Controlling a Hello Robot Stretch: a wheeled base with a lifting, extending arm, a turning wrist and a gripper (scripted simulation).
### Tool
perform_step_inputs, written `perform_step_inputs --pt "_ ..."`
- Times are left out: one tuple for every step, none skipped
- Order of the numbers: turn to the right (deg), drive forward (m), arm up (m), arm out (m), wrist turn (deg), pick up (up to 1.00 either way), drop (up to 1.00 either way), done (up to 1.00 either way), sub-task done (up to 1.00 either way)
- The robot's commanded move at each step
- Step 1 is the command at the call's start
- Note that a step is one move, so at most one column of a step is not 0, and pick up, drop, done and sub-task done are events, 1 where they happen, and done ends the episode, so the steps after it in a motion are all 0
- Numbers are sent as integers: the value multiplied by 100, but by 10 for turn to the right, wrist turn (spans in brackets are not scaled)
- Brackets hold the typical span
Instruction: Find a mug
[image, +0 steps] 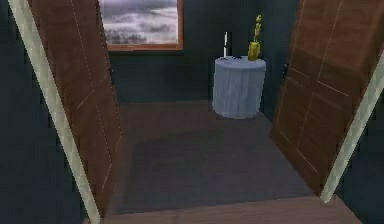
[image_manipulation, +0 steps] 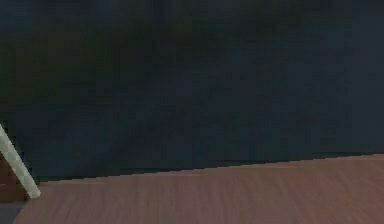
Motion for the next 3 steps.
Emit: perform_step_inputs --pt "0 100 0 0 0 0 0 0 0" --pt "-30 0 0 0 0 0 0 0 0" --pt "0 100 0 0 0 0 0 0 0"
